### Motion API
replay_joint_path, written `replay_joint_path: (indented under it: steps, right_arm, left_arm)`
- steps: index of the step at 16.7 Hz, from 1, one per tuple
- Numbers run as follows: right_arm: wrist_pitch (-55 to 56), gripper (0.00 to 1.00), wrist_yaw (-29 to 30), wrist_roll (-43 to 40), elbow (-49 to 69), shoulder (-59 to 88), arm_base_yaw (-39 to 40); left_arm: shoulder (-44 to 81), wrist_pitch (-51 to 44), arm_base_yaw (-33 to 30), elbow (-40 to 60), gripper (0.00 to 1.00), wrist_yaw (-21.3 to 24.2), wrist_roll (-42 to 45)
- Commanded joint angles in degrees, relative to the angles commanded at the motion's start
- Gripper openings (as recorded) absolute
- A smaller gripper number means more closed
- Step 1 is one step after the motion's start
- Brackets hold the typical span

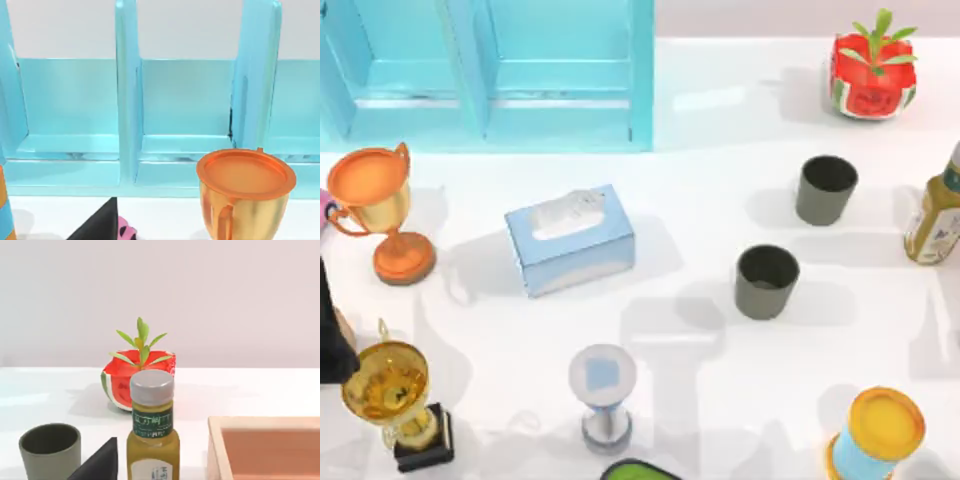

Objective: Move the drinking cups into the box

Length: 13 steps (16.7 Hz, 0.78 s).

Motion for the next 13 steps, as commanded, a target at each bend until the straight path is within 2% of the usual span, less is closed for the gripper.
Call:
replay_joint_path:
  steps: [6,9,13]
  right_arm:
    - [-5.09,1.00,0.54,2.31,5.54,5.46,0.94]
    - [-13.39,1.00,1.02,5.87,15.23,14.99,2.72]
    - [-27.88,1.00,1.29,11.49,33.87,33.31,6.01]
  left_arm:
    - [0.00,0.00,0.00,0.00,1.00,0.00,0.00]
    - [0.00,0.00,0.00,0.00,1.00,0.00,0.00]
    - [0.00,0.00,0.00,0.00,1.00,0.00,0.00]
